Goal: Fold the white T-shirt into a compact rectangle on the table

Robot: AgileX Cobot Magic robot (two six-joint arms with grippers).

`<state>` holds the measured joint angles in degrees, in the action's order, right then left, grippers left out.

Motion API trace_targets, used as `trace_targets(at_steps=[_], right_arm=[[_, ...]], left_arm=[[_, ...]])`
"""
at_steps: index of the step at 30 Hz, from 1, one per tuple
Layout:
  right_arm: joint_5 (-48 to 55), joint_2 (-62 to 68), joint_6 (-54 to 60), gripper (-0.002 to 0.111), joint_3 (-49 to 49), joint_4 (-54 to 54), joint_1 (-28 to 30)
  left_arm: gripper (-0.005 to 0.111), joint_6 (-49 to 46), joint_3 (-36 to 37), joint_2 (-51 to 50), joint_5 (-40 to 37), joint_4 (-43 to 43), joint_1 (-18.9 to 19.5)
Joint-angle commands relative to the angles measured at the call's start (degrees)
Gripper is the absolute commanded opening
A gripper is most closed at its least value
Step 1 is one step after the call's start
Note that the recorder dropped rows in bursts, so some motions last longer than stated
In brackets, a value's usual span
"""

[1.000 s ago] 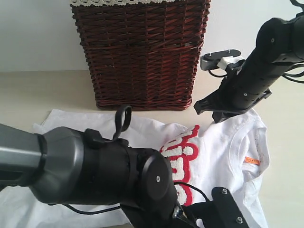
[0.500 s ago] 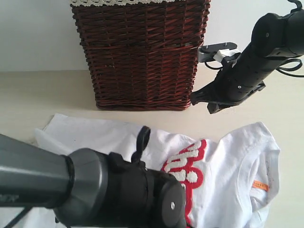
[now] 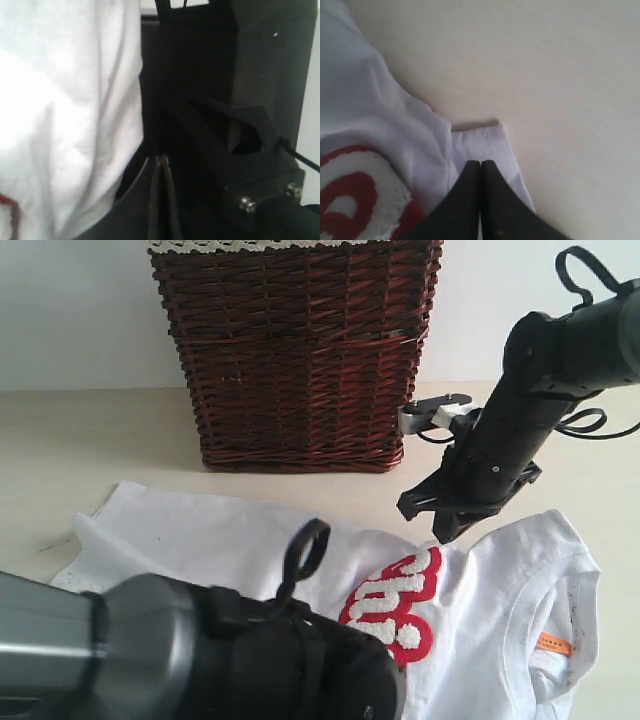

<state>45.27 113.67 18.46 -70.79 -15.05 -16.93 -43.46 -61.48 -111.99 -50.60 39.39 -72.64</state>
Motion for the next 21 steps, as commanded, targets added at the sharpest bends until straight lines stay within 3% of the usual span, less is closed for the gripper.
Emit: trace_targets(at_steps=[1,5,8,13,15,18,21], right_arm=[[0.2,3.1,2.8,0.0,-0.2,-1.1,0.3],[-3.7,1.3,2.7,0.0,-0.3,-2.5,0.3],[-5.1,-2.9,2.7,0.0,-0.3,-2.8,0.3],[-2.6,-11.0,0.9,0.0,1.8,-3.0,0.3],[-2.6,-13.7,0.1,0.0,4.8,-3.1,0.3],[-2.7,-18.1,-1.2,0.0,9.6,-6.1,0.3],[-2.4,-23.8,6.0,0.0,16.3,-15.0,-1.8]], left_arm=[[0.0,1.6,0.0,9.0,0.0,-4.6,0.1],[0.0,12.5,0.0,16.1,5.0,-16.2,2.3],[0.0,16.8,0.0,18.4,6.8,-21.5,7.4],[0.0,14.3,0.0,18.4,13.5,-20.1,22.6],[0.0,13.1,0.0,18.0,16.6,-16.1,29.7],[0.0,3.7,0.0,14.8,16.2,-5.9,37.1],[0.0,-10.5,-0.1,8.6,13.5,8.5,40.0]])
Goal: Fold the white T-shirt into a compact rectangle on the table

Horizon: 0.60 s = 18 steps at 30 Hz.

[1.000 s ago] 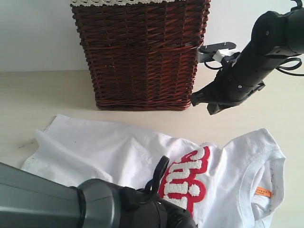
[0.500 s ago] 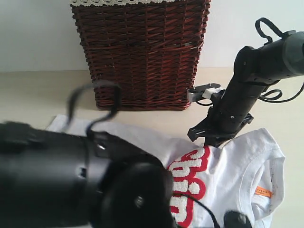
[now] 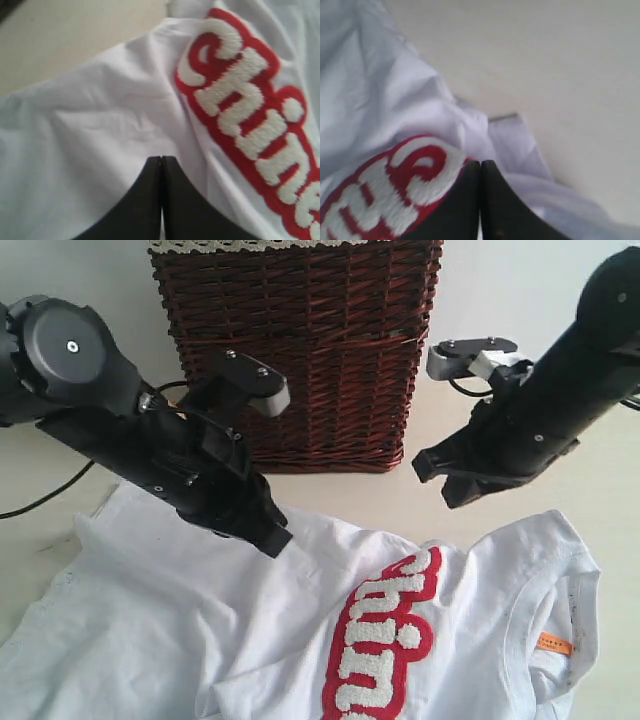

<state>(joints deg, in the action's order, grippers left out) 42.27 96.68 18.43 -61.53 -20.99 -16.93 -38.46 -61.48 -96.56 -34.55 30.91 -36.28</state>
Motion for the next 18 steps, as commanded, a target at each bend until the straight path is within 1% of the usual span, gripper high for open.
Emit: trace_targets(at_steps=[1,2,3,6,8,12,15,18], right_arm=[[0.6,-9.1,8.0,0.0,9.3,-12.0,-3.2],[0.6,-11.3,9.9,0.0,11.3,-14.6,-4.9],[0.8,-13.1,11.1,0.0,13.3,-16.2,-6.5],[0.4,-18.4,10.9,0.0,18.8,-16.2,-11.9],[0.7,-21.0,9.6,0.0,22.5,-15.5,-15.2],[-1.2,-22.9,7.4,0.0,28.8,-15.2,-21.0],[-3.0,-22.0,6.9,0.0,32.7,-15.1,-25.0],[-2.7,-19.8,6.8,0.0,33.2,-14.6,-27.6]], left_arm=[[0.0,-19.5,-0.8,-9.4,-3.1,20.0,3.6],[0.0,-21.4,-1.8,-11.9,-3.5,21.9,3.3],[0.0,-21.4,-3.2,-13.9,-3.5,22.1,3.2],[0.0,-18.7,-7.9,-19.3,-4.3,20.9,3.5],[0.0,-16.6,-11.0,-21.5,-4.6,18.7,4.0],[0.0,-10.1,-15.4,-24.4,-4.1,11.7,5.2],[0.0,-5.0,-17.8,-26.7,-3.4,7.0,7.0],[0.0,-3.5,-18.6,-28.0,-3.2,6.5,9.7]])
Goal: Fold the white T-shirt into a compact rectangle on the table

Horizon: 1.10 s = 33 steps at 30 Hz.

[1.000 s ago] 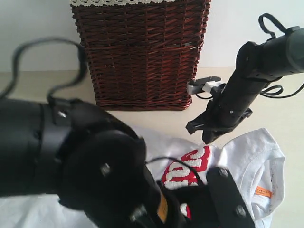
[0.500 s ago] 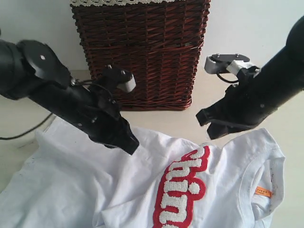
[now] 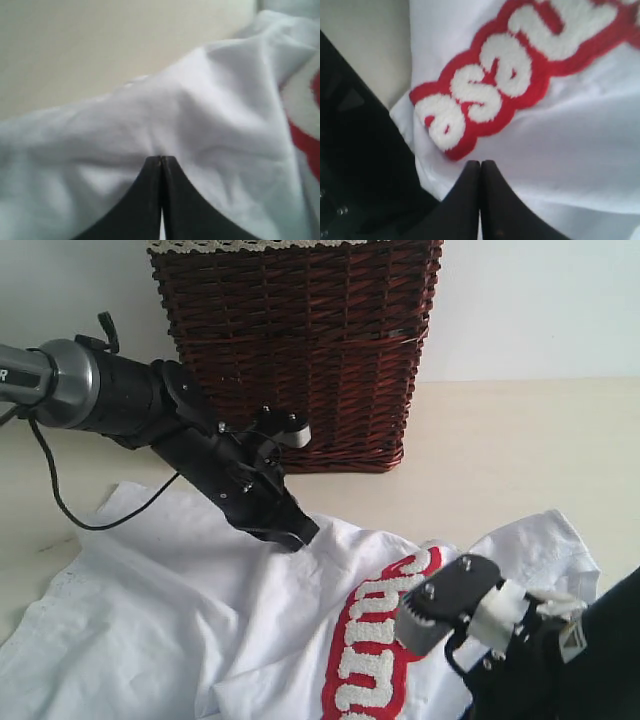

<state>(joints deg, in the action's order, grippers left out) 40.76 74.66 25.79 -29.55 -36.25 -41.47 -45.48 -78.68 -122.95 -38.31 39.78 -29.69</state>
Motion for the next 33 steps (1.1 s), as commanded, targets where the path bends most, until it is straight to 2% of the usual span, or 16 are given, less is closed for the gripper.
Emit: trace_targets(at_steps=[1,5,9,12,18,20,23,29,33], right_arm=[[-1.0,3.0,-0.5,0.0,1.3,0.6,-3.7],[-0.4,7.8,-0.5,0.0,1.2,0.6,-6.9],[-3.7,13.5,-0.5,0.0,1.2,0.6,-11.2],[-7.1,16.9,-0.5,0.0,1.2,0.9,-12.2],[-7.5,20.0,-0.8,0.0,1.2,1.3,-12.2],[-6.8,20.1,-0.9,0.0,1.2,1.5,-12.2],[-5.5,20.1,-2.8,0.0,1.3,4.7,-12.2],[-7.9,20.1,-15.5,0.0,1.3,17.3,-12.2],[-9.1,19.9,-18.6,0.0,1.3,20.5,-12.2]], left_arm=[[0.0,4.0,-1.4,-1.7,0.6,-2.4,4.0],[0.0,4.0,-1.4,-1.7,-2.0,-2.4,6.8],[0.0,4.0,-1.4,-1.7,-3.0,-3.3,7.3],[0.0,4.2,-1.1,-1.9,-3.6,-4.0,7.3],[0.0,15.9,-0.9,-5.6,-2.9,-19.0,7.5],[0.0,18.5,-0.9,-5.9,-1.9,-21.5,8.1],[0.0,18.7,-1.8,-5.8,-3.2,-21.6,10.4],[0.0,20.1,-2.3,-6.1,-5.7,-23.0,17.1],[0.0,20.2,-2.3,-6.8,-5.5,-23.0,19.5]])
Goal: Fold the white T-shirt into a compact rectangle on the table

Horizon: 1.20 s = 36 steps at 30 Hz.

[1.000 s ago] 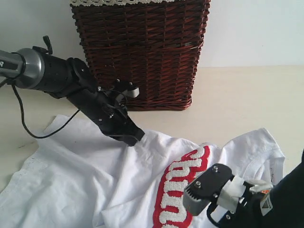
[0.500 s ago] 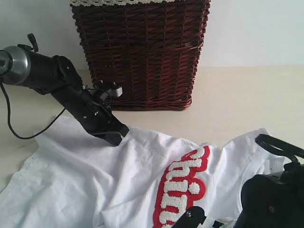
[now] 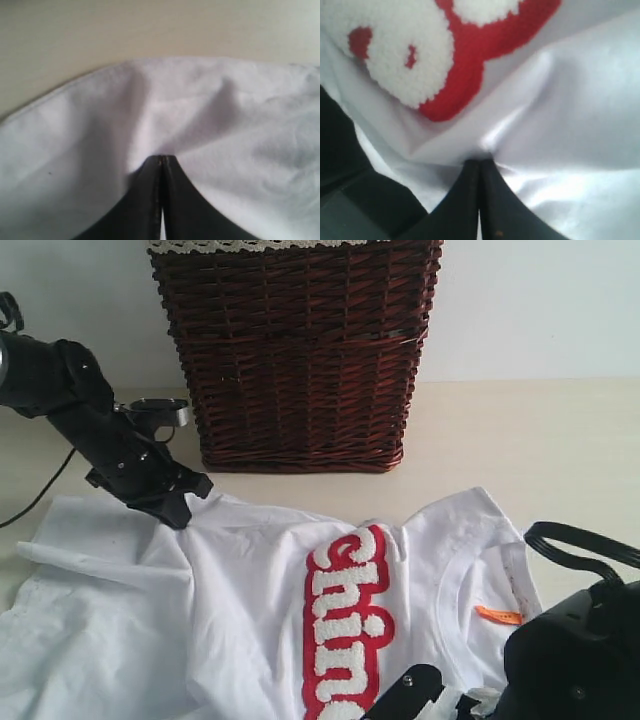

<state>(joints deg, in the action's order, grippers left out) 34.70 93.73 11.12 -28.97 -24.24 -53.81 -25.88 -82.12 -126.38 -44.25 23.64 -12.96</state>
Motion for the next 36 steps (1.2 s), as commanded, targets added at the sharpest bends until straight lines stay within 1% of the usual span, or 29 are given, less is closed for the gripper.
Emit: trace_targets(at_steps=[1,3,6,9,12,15,17,18,19,21,24,27,29,32,36], right_arm=[[-3.9,0.4,-3.9,0.0,0.7,8.8,0.1],[-7.2,-1.0,-5.8,0.0,0.7,10.3,0.1],[-12.5,-4.8,-14.0,0.0,0.7,16.9,0.3],[-12.6,-9.0,-26.5,0.0,0.6,28.7,1.9],[-9.8,-13.0,-44.1,0.003,0.6,44.9,5.3],[-9.4,-16.5,-60.5,0.016,0.6,59.9,9.0],[-9.5,-17.7,-68.4,0.029,0.6,67.6,11.8],[-9.5,-17.7,-73.2,0.036,0.6,70.4,13.7],[-9.7,-17.7,-75.3,0.041,0.6,72.0,15.5],[-11.4,-16.8,-76.2,0.049,0.6,72.9,20.5],[-16.6,-14.4,-76.2,0.05,0.2,73.3,28.7],[-21.9,-11.5,-75.2,0.05,-1.4,72.7,35.1],[-26.8,-9.3,-73.1,0.05,-1.8,72.3,37.0],[-33.4,-4.4,-71.3,0.05,-3.0,72.6,37.5],[-33.3,2.3,-69.2,0.05,-5.9,72.6,37.5]], left_arm=[[0.0,0.6,1.1,-3.5,0.6,-6.9,3.1],[0.0,0.6,0.8,-3.5,1.1,-6.9,3.2],[0.0,0.6,-0.7,-3.5,0.8,-6.5,3.2],[0.0,0.6,-1.8,-2.9,-0.6,-6.3,3.1],[0.0,0.6,-1.8,-1.8,-0.6,-6.1,3.1],[0.0,-0.1,-1.8,-0.2,-0.9,-2.5,3.1],[0.0,-2.5,-1.4,0.9,-2.0,0.8,3.1],[0.0,-3.7,-1.3,1.5,-2.8,2.6,3.1],[0.0,-4.4,-1.2,2.1,-3.5,4.1,3.1],[0.0,-6.0,-1.0,3.3,-5.7,6.5,3.0],[0.0,-6.8,-0.1,5.6,-7.2,7.7,2.9],[0.0,-7.5,2.1,9.2,-7.2,8.1,2.7],[0.0,-8.1,3.6,12.1,-6.4,8.8,2.7],[0.0,-8.1,4.3,15.5,-7.1,8.7,2.7],[0.0,-8.3,4.3,17.6,-10.0,8.5,2.7]])
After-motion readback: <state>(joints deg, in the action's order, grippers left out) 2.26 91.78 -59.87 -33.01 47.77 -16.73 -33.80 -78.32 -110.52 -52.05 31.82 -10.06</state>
